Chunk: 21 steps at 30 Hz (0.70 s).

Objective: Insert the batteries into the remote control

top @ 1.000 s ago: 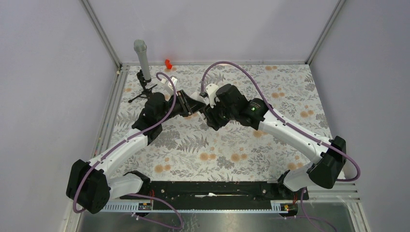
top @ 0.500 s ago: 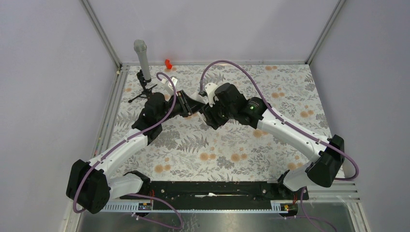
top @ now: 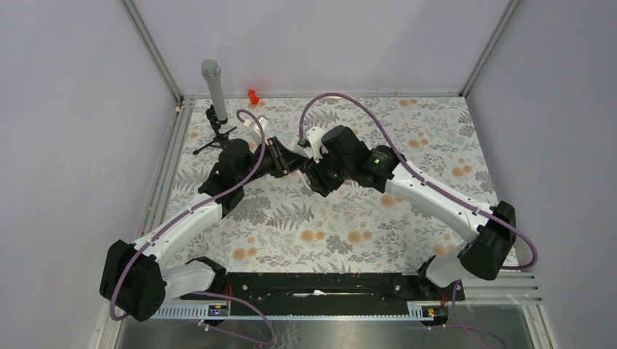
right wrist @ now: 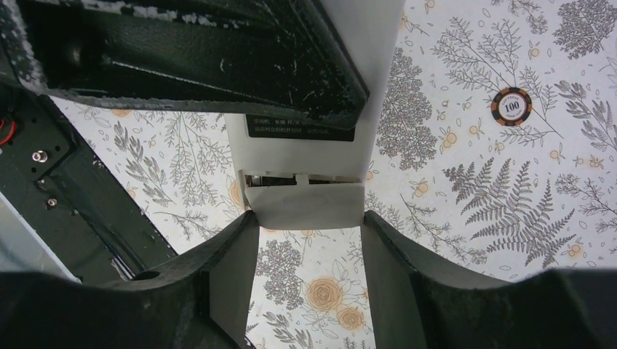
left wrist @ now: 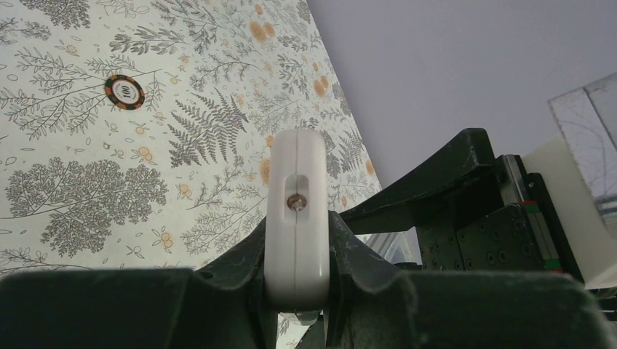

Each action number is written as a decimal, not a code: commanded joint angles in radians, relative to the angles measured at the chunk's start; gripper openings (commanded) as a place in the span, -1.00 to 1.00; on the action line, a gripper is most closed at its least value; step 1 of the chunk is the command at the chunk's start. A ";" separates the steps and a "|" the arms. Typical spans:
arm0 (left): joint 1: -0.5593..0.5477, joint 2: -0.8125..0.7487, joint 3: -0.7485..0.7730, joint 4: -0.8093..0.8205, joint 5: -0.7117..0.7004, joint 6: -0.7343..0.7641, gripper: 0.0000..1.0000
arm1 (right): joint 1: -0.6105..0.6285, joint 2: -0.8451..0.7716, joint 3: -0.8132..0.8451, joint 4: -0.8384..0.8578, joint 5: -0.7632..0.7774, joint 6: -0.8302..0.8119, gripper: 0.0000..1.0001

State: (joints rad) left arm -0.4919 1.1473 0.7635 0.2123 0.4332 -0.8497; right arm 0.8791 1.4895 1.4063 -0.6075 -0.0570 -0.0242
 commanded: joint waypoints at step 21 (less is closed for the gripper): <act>-0.007 -0.045 0.026 0.053 -0.011 0.038 -1.00 | 0.004 0.045 0.086 -0.048 -0.078 -0.068 0.03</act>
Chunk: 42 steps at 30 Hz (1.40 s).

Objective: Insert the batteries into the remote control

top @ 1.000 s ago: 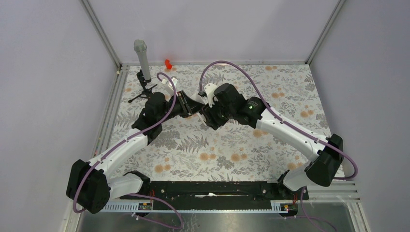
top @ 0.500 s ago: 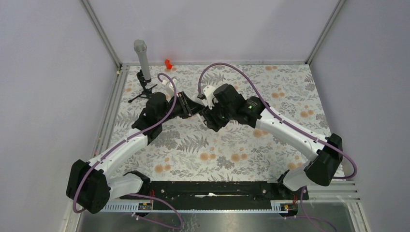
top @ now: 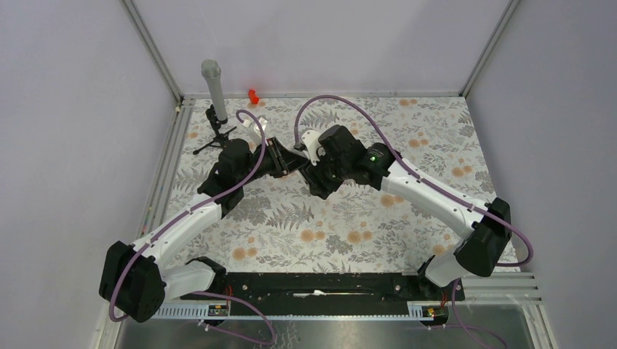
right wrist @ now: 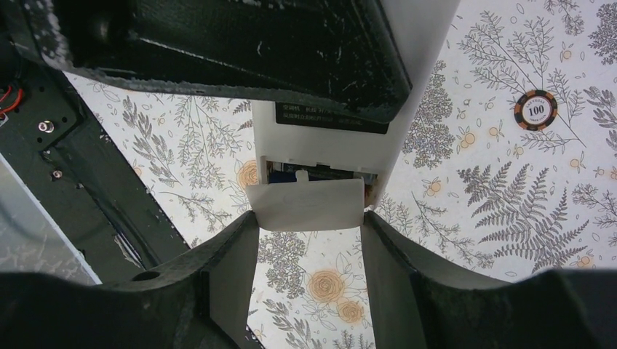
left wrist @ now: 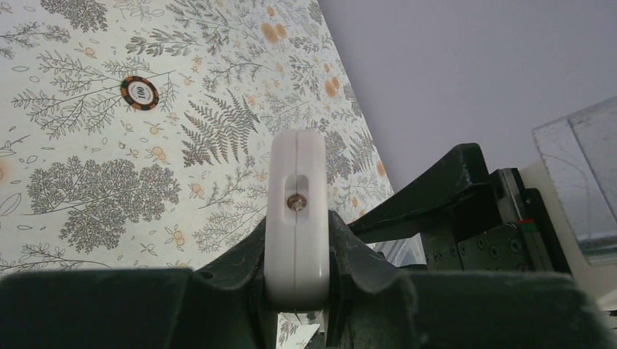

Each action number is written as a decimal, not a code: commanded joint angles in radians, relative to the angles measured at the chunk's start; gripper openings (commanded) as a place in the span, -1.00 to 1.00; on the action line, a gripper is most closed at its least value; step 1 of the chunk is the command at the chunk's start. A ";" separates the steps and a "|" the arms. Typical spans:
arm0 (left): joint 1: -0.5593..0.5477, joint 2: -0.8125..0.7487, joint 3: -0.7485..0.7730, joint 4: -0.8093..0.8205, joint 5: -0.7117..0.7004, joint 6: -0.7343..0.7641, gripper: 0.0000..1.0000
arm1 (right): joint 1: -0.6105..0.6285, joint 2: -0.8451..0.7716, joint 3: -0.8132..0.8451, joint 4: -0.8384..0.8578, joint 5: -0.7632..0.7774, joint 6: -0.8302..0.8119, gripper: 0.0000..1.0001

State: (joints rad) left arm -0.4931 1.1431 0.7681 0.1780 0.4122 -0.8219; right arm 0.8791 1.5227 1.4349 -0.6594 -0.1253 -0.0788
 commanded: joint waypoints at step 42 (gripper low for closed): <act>-0.005 -0.059 -0.022 0.117 0.040 0.035 -1.00 | -0.022 0.058 0.107 0.012 0.082 0.131 0.04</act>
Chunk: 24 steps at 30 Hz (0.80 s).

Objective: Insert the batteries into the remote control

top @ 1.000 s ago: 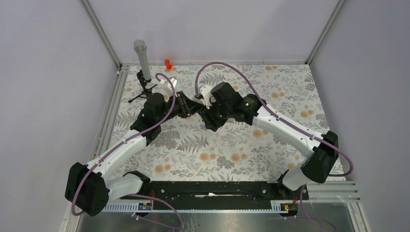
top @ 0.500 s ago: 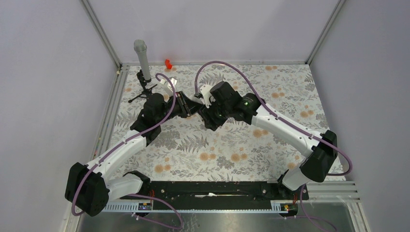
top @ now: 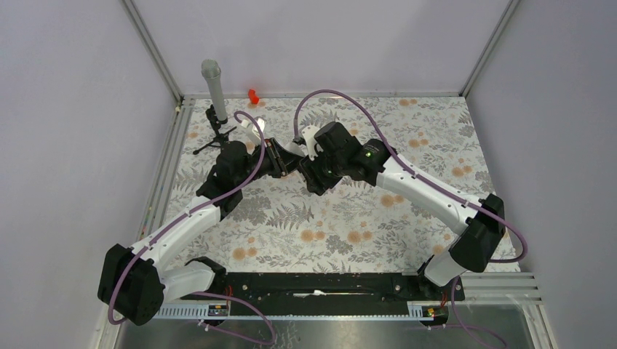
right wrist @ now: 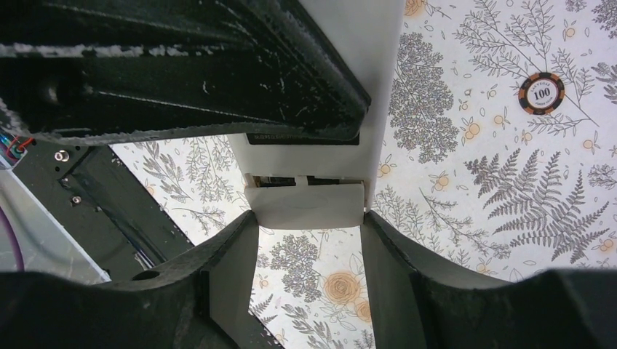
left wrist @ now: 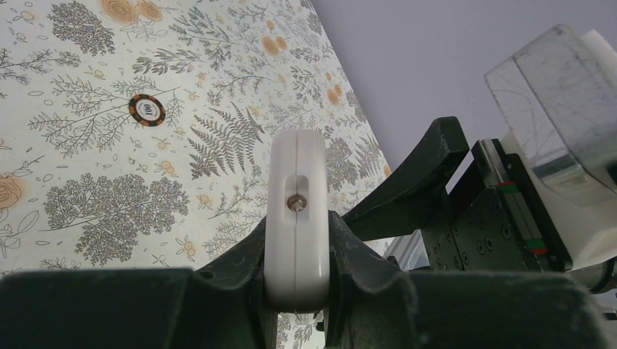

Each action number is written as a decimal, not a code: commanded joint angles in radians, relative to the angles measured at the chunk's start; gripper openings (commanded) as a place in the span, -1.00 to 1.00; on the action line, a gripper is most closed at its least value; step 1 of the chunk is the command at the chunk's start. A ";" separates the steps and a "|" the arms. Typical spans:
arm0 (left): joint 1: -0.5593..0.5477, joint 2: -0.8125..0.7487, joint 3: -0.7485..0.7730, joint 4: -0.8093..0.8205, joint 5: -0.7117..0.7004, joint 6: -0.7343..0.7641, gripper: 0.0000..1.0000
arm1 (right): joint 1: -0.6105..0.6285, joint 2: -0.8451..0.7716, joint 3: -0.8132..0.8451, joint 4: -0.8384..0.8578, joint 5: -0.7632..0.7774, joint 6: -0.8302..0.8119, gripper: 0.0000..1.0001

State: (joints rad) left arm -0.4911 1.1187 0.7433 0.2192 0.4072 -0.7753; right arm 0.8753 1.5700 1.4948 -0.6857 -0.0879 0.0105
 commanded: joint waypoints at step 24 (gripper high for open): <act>-0.007 -0.022 0.022 0.050 0.063 -0.035 -1.00 | -0.048 0.025 0.055 0.098 -0.049 0.065 0.08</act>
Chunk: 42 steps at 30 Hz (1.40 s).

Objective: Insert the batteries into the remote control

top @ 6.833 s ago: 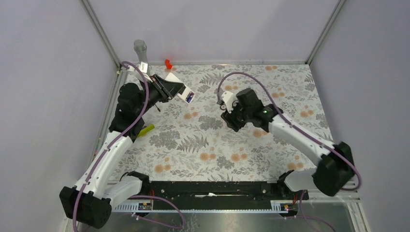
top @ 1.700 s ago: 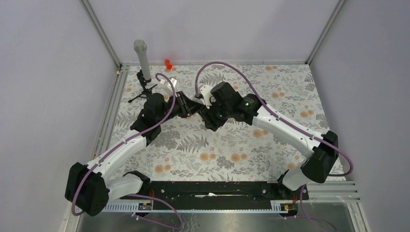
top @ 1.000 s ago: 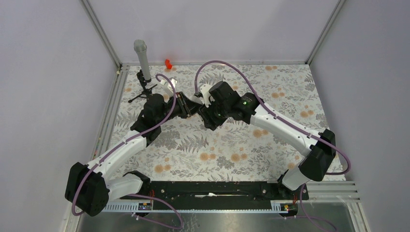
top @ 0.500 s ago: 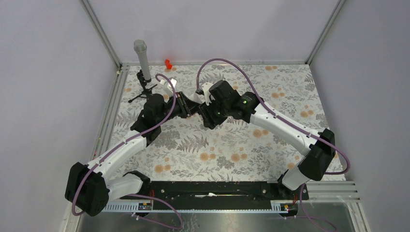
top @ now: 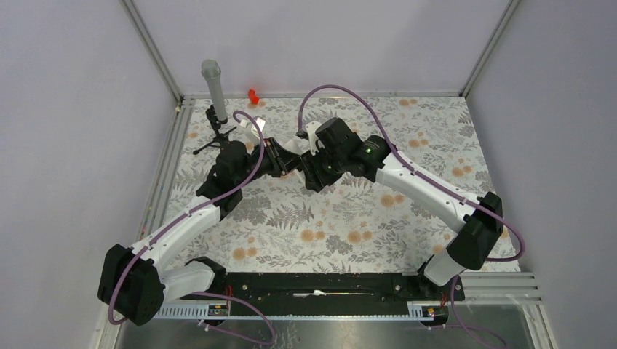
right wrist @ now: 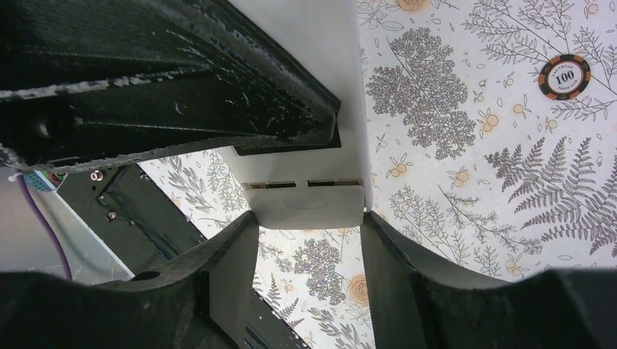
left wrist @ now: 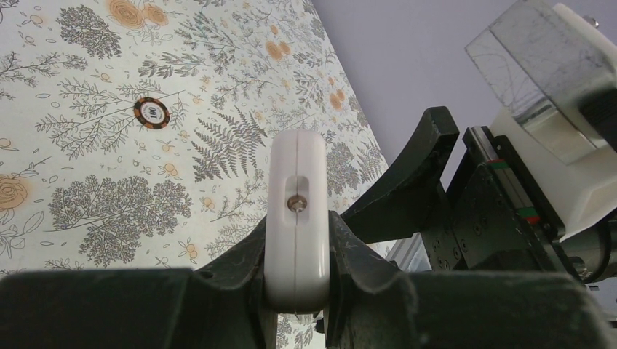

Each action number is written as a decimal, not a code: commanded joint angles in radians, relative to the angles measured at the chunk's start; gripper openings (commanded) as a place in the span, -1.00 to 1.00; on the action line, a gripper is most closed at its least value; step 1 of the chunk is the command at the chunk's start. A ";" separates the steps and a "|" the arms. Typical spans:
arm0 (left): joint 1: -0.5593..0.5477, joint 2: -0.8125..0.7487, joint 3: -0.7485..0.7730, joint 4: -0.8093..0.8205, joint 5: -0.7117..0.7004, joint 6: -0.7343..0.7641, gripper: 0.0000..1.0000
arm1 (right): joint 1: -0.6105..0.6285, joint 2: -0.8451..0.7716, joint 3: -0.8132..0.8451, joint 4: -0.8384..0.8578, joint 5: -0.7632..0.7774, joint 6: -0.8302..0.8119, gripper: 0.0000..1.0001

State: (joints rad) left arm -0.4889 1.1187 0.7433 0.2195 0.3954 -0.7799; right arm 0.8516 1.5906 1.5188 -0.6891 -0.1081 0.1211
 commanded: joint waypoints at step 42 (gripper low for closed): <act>0.037 0.131 0.011 0.003 0.334 -0.347 -1.00 | -0.024 0.211 0.227 -0.119 -0.012 0.006 0.25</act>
State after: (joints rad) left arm -0.4294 1.2514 0.7563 0.1589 0.5476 -1.0073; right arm 0.8394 1.7607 1.7023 -0.9169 -0.1581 0.1150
